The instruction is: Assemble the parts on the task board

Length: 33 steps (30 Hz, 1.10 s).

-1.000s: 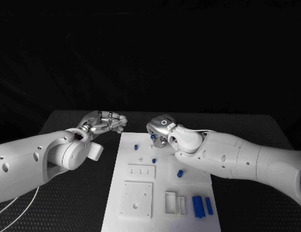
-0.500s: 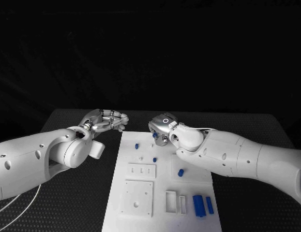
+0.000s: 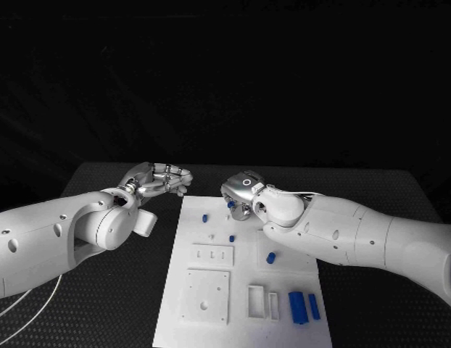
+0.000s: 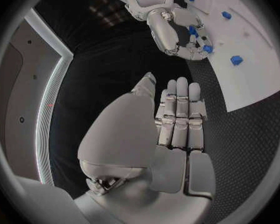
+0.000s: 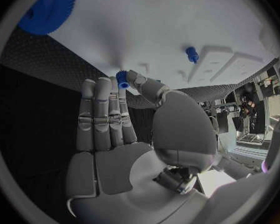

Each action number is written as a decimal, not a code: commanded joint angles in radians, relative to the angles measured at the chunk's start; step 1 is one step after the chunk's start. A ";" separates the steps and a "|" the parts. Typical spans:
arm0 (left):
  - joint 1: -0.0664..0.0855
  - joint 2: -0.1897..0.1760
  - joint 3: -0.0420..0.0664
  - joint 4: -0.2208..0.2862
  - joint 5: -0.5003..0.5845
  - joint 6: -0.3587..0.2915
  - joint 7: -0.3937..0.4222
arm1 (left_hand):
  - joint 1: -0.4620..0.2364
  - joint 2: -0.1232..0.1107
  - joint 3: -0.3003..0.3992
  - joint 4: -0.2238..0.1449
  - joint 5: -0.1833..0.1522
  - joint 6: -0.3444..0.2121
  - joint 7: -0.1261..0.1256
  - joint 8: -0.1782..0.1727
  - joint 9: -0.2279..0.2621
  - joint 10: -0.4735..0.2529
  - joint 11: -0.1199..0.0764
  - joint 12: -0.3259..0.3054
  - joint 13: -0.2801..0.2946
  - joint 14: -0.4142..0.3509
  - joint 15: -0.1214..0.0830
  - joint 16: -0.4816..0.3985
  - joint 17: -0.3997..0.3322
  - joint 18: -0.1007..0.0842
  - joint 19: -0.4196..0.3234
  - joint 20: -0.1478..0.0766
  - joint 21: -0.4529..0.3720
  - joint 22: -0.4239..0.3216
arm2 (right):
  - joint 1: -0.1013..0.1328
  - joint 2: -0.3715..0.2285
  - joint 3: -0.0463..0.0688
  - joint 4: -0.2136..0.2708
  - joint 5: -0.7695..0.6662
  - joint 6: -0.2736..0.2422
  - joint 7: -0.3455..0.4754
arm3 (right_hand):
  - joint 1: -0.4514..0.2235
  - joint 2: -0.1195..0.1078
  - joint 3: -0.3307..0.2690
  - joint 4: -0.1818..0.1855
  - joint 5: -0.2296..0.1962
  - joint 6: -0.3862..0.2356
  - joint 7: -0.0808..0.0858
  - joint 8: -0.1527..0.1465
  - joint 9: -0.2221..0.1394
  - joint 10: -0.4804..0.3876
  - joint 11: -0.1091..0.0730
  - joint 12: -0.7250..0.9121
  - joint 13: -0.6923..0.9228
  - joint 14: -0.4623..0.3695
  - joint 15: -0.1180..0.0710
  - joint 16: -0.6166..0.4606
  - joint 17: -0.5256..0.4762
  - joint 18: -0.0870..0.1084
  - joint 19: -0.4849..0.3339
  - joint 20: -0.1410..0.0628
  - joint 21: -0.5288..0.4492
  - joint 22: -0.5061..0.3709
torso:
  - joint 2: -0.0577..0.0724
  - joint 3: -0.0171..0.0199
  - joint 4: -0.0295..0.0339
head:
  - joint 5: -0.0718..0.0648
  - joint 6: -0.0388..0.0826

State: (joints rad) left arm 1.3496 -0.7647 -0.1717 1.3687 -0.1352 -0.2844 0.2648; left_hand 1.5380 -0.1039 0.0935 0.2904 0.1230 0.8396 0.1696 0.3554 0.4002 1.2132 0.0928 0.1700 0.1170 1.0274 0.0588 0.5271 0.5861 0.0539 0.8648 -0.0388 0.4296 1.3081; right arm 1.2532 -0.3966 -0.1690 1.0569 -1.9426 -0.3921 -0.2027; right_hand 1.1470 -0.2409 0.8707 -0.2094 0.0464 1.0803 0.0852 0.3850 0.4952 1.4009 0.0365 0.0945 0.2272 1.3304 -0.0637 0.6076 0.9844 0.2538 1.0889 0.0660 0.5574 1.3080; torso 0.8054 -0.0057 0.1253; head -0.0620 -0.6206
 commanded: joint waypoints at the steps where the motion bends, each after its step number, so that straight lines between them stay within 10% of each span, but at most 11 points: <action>1: 0.002 0.003 0.001 -0.002 -0.002 0.015 0.003 | 0.000 -0.002 0.001 -0.001 0.001 -0.002 0.004 -0.004 -0.001 0.004 0.007 -0.004 -0.002 0.001 0.001 -0.006 0.002 0.010 -0.009 -0.001 0.004 0.020 | -0.003 0.000 -0.002 0.000 0.002 0.030 0.011 | 0.010 0.003 0.008 -0.001 0.002 0.009 0.000 0.001 0.000 0.008 -0.002 0.002 0.002 -0.004 -0.006 0.004 -0.001 0.008 -0.002 -0.002 0.006 0.022 | 0.000 -0.0001 0.0000 | 0.001 0.001; 17: 0.003 0.003 0.001 -0.001 -0.003 0.016 0.001 | 0.001 -0.003 0.001 -0.001 0.001 -0.003 0.004 -0.005 -0.002 0.003 0.007 -0.005 -0.002 0.001 0.002 -0.006 0.002 0.010 -0.009 -0.001 0.005 0.020 | -0.004 0.015 -0.002 -0.029 0.031 0.026 0.018 | 0.006 -0.003 0.011 0.001 0.002 -0.007 0.006 -0.009 0.000 -0.007 0.005 -0.010 0.002 -0.013 0.001 0.002 -0.008 0.008 -0.014 0.002 0.007 0.021 | 0.001 -0.0004 0.0012 | 0.001 0.002; 22: 0.003 0.004 0.001 -0.001 -0.003 0.016 0.001 | 0.000 -0.003 0.001 -0.001 0.000 -0.003 0.004 -0.005 -0.002 0.003 0.007 -0.006 -0.002 0.001 0.002 -0.006 0.003 0.010 -0.010 -0.001 0.005 0.020 | -0.004 0.018 -0.003 -0.035 0.051 0.014 0.022 | -0.009 -0.043 -0.014 0.006 0.002 -0.092 0.043 -0.057 -0.018 -0.113 0.040 -0.034 -0.023 -0.014 0.029 0.001 -0.022 0.008 -0.026 0.006 0.014 0.022 | 0.001 -0.0015 0.0003 | 0.003 0.001; 33: 0.003 0.004 0.001 -0.007 -0.012 0.015 -0.002 | 0.014 -0.006 0.004 -0.003 -0.002 -0.005 0.005 -0.007 -0.003 0.002 0.008 -0.009 -0.002 0.000 0.002 -0.008 0.005 0.011 -0.011 -0.001 0.007 0.020 | -0.004 0.015 -0.005 -0.033 0.076 -0.031 0.035 | -0.030 -0.055 -0.083 -0.023 0.002 -0.158 0.072 -0.087 -0.033 -0.215 0.068 -0.031 -0.067 -0.022 0.056 0.013 -0.030 0.008 -0.043 0.011 0.021 0.020 | 0.001 -0.0016 -0.0002 | -0.004 0.000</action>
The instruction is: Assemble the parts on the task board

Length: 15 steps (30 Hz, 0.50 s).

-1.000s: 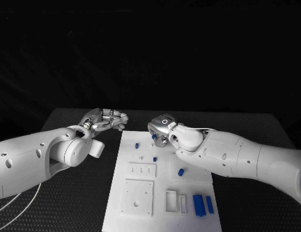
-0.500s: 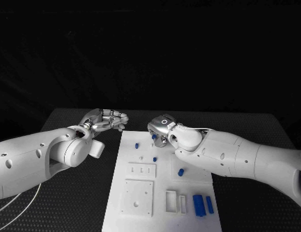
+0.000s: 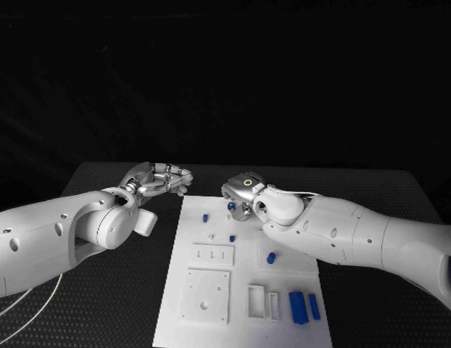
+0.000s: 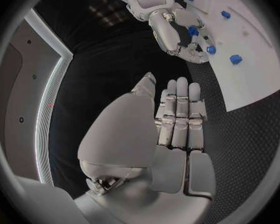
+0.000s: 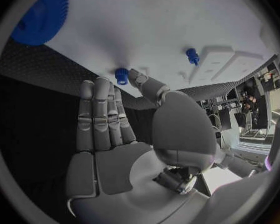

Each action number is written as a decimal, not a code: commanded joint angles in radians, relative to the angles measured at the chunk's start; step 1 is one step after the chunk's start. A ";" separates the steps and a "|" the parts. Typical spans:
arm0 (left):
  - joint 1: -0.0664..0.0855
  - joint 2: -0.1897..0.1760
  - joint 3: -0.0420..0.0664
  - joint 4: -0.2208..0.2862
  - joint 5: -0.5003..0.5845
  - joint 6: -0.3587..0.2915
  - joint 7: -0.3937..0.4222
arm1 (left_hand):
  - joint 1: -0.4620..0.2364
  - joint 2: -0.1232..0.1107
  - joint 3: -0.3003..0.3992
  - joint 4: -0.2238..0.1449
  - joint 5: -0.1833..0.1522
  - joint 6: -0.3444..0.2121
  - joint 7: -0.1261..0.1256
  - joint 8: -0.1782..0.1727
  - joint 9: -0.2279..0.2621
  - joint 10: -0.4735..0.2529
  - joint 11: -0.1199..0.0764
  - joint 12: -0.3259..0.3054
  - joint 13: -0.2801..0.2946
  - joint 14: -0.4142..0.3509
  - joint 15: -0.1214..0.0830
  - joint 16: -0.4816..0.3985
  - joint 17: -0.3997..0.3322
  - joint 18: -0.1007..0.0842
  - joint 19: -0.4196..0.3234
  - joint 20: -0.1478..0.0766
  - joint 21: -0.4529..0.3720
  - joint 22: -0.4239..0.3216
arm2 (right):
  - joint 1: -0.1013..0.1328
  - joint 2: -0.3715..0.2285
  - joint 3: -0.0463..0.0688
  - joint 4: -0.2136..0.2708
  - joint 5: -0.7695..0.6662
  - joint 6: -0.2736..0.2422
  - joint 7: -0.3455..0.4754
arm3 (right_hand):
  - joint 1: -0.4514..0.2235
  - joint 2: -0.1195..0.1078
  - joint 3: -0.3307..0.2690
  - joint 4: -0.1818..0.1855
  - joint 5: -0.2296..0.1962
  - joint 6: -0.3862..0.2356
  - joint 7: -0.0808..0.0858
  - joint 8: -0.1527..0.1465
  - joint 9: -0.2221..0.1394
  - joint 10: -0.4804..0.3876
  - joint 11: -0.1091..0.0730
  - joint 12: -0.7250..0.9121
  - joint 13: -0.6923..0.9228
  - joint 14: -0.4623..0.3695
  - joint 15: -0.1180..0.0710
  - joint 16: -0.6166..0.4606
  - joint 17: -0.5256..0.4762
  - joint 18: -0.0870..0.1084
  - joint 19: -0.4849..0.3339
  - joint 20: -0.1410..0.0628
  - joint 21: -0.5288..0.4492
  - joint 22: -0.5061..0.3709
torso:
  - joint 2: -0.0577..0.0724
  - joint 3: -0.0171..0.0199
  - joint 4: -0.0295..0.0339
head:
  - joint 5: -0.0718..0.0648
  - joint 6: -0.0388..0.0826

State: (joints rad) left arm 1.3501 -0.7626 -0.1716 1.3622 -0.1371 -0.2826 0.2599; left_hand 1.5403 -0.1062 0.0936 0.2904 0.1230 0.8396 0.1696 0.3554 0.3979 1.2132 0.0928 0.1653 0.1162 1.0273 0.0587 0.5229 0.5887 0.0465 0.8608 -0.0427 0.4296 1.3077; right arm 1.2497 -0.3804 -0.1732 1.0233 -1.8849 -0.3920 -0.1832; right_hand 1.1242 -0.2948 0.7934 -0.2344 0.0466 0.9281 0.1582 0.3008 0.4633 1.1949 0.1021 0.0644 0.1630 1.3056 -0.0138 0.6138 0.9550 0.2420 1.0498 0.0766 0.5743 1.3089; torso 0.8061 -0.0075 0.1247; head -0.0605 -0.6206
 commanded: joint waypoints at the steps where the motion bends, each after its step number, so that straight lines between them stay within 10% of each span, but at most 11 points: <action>1: 0.002 0.001 0.001 0.000 -0.010 0.012 0.003 | 0.017 -0.004 0.004 -0.004 -0.003 -0.005 0.005 -0.007 -0.001 0.003 0.008 -0.005 -0.001 0.000 0.002 -0.004 0.003 0.019 -0.008 0.003 0.007 0.020 | 0.000 -0.003 -0.001 0.001 0.026 -0.036 0.016 | -0.008 -0.002 -0.007 0.003 0.002 -0.009 0.000 -0.004 -0.001 -0.013 0.003 -0.001 -0.005 0.003 0.007 0.009 -0.002 0.020 -0.003 0.001 0.005 0.019 | 0.000 0.0000 0.0006 | -0.005 0.001; 10: 0.004 -0.004 0.001 -0.005 -0.021 0.010 0.007 | 0.035 -0.011 0.002 -0.005 -0.007 -0.005 0.005 -0.007 -0.002 0.004 0.008 -0.008 -0.001 0.000 0.002 -0.006 0.006 0.019 -0.010 0.003 0.010 0.020 | 0.002 -0.061 0.000 0.068 0.072 -0.136 0.047 | -0.003 -0.003 -0.002 0.003 0.002 -0.006 -0.002 0.001 0.001 -0.008 0.001 0.005 -0.013 0.013 0.004 0.019 -0.003 0.020 0.006 -0.003 0.011 0.018 | -0.001 0.0010 -0.0018 | -0.005 0.008; 15: 0.004 -0.017 0.001 -0.001 -0.021 0.020 0.020 | 0.042 -0.014 0.000 -0.005 -0.008 -0.004 0.005 -0.006 -0.002 0.005 0.008 -0.008 -0.001 0.000 0.003 -0.007 0.006 0.018 -0.011 0.004 0.010 0.020 | 0.014 -0.127 0.025 0.144 0.126 -0.155 0.103 | 0.013 -0.003 0.013 0.000 0.002 0.003 -0.007 0.008 0.003 0.010 -0.004 0.012 -0.014 0.020 0.000 0.027 -0.003 0.020 0.013 -0.009 0.016 0.018 | -0.001 0.0030 -0.0078 | -0.004 0.016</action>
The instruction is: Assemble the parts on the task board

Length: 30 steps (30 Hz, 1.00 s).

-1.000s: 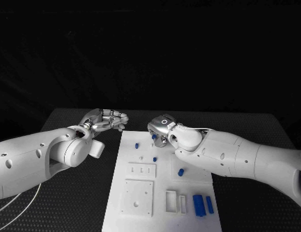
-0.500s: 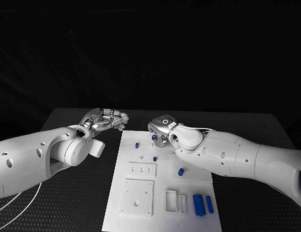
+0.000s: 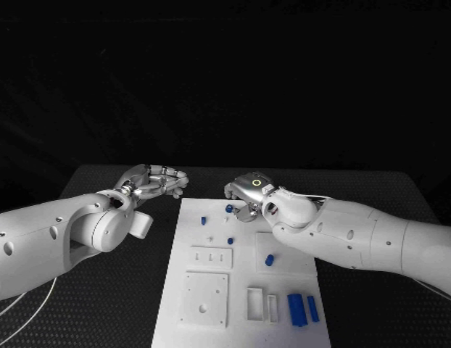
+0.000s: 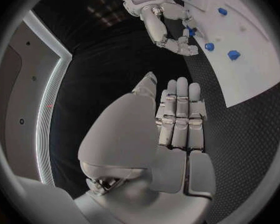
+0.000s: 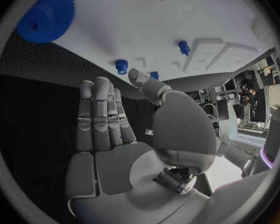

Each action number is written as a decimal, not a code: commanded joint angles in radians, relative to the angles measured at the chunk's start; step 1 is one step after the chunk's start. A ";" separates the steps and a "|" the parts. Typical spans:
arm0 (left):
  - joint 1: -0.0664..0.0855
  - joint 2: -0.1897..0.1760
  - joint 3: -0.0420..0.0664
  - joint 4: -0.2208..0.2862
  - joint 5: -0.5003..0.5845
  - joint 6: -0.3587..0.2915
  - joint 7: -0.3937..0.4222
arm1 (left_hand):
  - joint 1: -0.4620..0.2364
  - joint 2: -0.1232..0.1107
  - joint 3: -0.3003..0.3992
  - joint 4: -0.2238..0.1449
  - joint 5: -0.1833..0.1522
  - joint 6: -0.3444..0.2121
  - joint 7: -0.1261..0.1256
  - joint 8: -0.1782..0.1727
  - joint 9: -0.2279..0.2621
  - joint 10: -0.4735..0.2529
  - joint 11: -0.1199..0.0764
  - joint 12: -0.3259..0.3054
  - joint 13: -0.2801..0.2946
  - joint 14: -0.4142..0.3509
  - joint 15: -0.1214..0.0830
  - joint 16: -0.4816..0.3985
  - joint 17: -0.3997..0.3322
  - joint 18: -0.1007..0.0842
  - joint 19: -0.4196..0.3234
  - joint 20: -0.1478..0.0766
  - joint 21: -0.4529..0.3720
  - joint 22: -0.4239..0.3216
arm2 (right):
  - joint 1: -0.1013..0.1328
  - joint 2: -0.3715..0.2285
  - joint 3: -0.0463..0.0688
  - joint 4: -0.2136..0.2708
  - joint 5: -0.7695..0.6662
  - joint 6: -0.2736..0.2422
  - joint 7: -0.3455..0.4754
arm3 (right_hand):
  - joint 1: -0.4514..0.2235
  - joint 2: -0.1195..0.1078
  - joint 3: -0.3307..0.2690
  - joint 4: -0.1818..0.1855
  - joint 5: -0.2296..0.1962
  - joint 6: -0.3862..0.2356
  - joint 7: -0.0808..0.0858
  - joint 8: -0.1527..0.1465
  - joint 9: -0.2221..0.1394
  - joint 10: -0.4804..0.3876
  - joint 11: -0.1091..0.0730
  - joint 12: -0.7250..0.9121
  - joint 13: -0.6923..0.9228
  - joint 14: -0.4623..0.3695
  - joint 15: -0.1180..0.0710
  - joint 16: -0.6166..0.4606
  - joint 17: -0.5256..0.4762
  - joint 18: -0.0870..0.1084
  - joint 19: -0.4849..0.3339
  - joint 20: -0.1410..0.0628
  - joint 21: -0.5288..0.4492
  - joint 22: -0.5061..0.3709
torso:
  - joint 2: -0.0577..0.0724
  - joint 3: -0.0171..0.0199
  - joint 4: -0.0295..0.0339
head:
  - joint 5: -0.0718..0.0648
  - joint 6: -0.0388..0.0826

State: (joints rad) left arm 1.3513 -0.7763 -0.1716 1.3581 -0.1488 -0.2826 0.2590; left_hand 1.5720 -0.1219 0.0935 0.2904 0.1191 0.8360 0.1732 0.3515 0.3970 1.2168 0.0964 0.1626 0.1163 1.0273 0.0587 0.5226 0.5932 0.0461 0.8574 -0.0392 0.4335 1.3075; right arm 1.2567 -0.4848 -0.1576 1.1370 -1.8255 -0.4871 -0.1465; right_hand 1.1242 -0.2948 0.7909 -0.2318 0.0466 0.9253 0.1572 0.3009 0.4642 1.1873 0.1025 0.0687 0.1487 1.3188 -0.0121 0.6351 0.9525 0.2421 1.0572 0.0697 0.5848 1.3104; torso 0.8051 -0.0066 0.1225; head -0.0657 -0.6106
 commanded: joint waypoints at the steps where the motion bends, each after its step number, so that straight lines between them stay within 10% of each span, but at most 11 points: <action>1: 0.003 -0.001 0.001 0.000 -0.009 0.020 0.023 | 0.010 0.002 0.000 -0.005 -0.004 0.000 0.001 -0.002 -0.001 0.001 0.004 -0.006 -0.001 -0.001 0.003 -0.007 0.002 0.019 -0.008 0.000 0.006 0.020 | 0.007 -0.036 0.014 0.040 0.086 -0.056 0.077 | 0.021 -0.003 0.025 0.000 0.002 0.011 -0.008 0.011 0.004 0.026 -0.007 0.011 0.001 0.008 -0.004 0.007 -0.001 0.020 0.008 -0.002 0.006 0.016 | 0.000 0.0018 -0.0069 | 0.002 0.013; 9: 0.002 0.003 0.000 -0.025 -0.009 0.025 0.024 | 0.018 0.002 -0.002 -0.005 -0.006 0.003 0.000 0.000 0.000 0.001 0.004 -0.007 -0.001 -0.001 0.003 -0.008 0.002 0.018 -0.009 0.001 0.006 0.019 | 0.026 -0.160 0.065 0.146 0.131 0.019 0.108 | 0.013 -0.004 -0.005 -0.010 0.002 0.020 -0.011 0.020 0.006 0.062 -0.017 0.022 0.005 0.010 -0.013 0.024 0.004 0.020 0.011 -0.004 0.016 0.019 | -0.007 0.0079 -0.0229 | 0.005 0.020; 19: 0.001 0.019 -0.002 -0.051 -0.007 0.032 0.026 | 0.018 0.002 -0.004 -0.003 -0.006 0.003 0.000 0.000 0.000 0.001 0.005 -0.007 -0.001 -0.002 0.004 -0.008 0.003 0.018 -0.009 0.002 0.007 0.019 | 0.044 -0.204 0.066 0.102 0.146 0.174 0.123 | -0.021 -0.003 -0.097 -0.020 0.004 0.004 -0.009 0.011 0.001 0.188 -0.060 0.102 0.093 0.016 -0.050 0.085 0.032 0.020 0.028 -0.014 0.052 0.021 | -0.017 0.0153 -0.0485 | 0.016 0.025; 23: 0.000 0.021 -0.002 -0.052 -0.006 0.035 0.025 | 0.017 0.003 -0.004 -0.003 -0.006 0.003 0.000 0.000 0.000 0.001 0.005 -0.007 -0.001 -0.002 0.004 -0.008 0.003 0.018 -0.009 0.002 0.007 0.019 | 0.043 -0.192 0.065 0.058 0.166 0.194 0.134 | -0.023 -0.001 -0.132 -0.023 0.002 -0.003 -0.023 0.004 -0.003 0.215 -0.079 0.213 0.266 0.004 -0.072 0.177 0.092 0.020 0.042 -0.027 0.100 0.025 | -0.018 0.0187 -0.0510 | 0.017 0.022; 30: -0.002 0.026 -0.002 -0.057 -0.006 0.039 0.023 | 0.015 0.004 -0.006 -0.001 -0.007 0.003 0.000 0.000 0.000 0.001 0.005 -0.008 -0.001 -0.002 0.004 -0.009 0.003 0.017 -0.010 0.002 0.007 0.019 | 0.025 -0.160 0.062 -0.009 0.206 0.240 0.145 | -0.033 0.003 -0.149 -0.013 0.014 -0.009 -0.028 -0.018 -0.020 0.021 -0.088 0.596 0.822 -0.038 -0.077 0.407 0.221 0.020 0.044 -0.057 0.263 0.024 | -0.018 0.0187 -0.0488 | 0.014 0.019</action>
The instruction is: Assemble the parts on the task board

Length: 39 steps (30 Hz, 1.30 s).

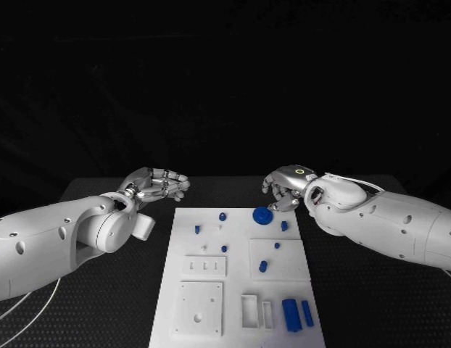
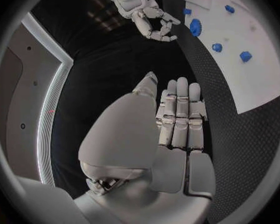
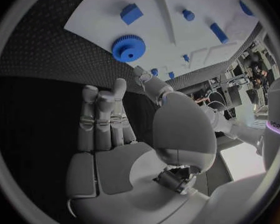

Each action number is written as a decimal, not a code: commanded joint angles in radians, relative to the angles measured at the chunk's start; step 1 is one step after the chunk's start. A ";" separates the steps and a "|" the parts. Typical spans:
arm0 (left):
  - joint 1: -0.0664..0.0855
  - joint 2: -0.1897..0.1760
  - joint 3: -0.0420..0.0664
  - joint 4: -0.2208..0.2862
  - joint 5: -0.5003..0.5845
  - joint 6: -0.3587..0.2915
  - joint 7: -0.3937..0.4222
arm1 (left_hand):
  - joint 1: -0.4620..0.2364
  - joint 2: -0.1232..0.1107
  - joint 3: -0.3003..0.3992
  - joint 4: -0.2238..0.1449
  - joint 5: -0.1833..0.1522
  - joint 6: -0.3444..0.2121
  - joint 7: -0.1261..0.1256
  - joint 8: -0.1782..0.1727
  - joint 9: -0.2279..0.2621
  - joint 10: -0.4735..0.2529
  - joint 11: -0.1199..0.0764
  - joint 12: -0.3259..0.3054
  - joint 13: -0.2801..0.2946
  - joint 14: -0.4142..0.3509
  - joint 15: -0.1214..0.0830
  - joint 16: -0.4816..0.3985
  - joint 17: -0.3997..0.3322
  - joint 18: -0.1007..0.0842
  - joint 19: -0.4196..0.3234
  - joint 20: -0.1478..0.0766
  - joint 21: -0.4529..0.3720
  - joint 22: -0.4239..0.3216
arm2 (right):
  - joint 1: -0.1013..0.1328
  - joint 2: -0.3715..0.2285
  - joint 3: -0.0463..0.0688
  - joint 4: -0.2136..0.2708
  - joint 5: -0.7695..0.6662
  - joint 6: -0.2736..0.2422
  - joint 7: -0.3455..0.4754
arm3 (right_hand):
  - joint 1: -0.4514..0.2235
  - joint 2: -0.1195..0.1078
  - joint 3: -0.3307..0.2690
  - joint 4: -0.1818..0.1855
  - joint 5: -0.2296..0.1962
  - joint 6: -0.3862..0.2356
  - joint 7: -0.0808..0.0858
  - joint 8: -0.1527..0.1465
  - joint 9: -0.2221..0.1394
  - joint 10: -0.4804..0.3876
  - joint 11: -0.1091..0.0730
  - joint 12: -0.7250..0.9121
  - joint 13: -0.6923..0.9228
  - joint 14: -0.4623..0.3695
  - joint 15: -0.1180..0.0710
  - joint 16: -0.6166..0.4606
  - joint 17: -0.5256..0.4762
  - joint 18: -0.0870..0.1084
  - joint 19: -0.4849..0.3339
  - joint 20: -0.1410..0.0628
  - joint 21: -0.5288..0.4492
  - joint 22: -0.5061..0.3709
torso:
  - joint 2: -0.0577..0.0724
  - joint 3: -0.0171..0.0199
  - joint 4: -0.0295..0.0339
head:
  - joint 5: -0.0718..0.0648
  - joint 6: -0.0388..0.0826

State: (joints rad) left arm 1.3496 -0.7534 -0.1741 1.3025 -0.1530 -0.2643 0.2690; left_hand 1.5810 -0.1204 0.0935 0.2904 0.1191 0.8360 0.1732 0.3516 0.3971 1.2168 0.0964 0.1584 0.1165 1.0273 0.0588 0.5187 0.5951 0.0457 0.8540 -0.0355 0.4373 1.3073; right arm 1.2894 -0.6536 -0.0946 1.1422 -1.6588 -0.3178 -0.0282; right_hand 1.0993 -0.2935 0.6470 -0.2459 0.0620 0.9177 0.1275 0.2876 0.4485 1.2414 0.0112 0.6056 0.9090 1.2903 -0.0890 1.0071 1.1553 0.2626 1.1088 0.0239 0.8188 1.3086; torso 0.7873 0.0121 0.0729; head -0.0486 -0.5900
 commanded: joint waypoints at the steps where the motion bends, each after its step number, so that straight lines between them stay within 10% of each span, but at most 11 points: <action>1: -0.001 0.004 0.000 -0.002 -0.002 0.021 0.013 | 0.006 0.003 -0.006 -0.001 -0.007 0.003 0.000 0.000 -0.001 0.001 0.005 -0.004 -0.002 -0.002 0.004 -0.005 0.002 0.018 -0.006 -0.002 0.003 0.019 | -0.011 0.013 -0.002 -0.020 0.041 0.076 0.028 | -0.008 0.002 -0.004 0.002 0.000 -0.005 0.002 -0.007 -0.006 -0.033 0.005 0.079 0.079 -0.009 0.000 0.045 0.022 -0.001 -0.008 -0.012 0.038 0.026 | 0.000 0.0005 0.0015 | -0.003 -0.003; 39: -0.002 -0.003 0.001 0.013 -0.004 0.025 0.006 | 0.000 0.004 -0.011 0.000 -0.006 0.002 0.001 -0.001 -0.001 0.002 0.005 -0.005 -0.001 -0.002 0.004 -0.006 0.003 0.018 -0.007 -0.001 0.004 0.019 | -0.047 0.072 -0.006 -0.121 0.096 0.094 0.055 | -0.031 0.042 -0.002 0.019 0.030 -0.010 0.010 -0.015 -0.019 -0.102 0.013 0.331 0.246 -0.031 0.006 0.141 0.013 -0.001 -0.038 -0.023 0.137 0.019 | 0.000 -0.0018 0.0006 | 0.001 -0.027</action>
State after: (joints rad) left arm 1.3474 -0.7576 -0.1742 1.3121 -0.1529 -0.2550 0.2677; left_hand 1.5810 -0.1204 0.0886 0.2899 0.1191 0.8360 0.1732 0.3515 0.3973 1.2168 0.0964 0.1584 0.1166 1.0273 0.0587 0.5187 0.5966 0.0451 0.8540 -0.0355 0.4373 1.3077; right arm 1.2429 -0.5833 -0.1003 1.0244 -1.5731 -0.2413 0.0142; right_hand 1.0677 -0.2616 0.6416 -0.2291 0.0968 0.9035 0.1301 0.2748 0.4310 1.1502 0.0185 0.9335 1.1536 1.2676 -0.0832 1.1447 1.1698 0.2415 1.0765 0.0034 0.9516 1.3082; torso 0.7877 0.0101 0.0738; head -0.0493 -0.6154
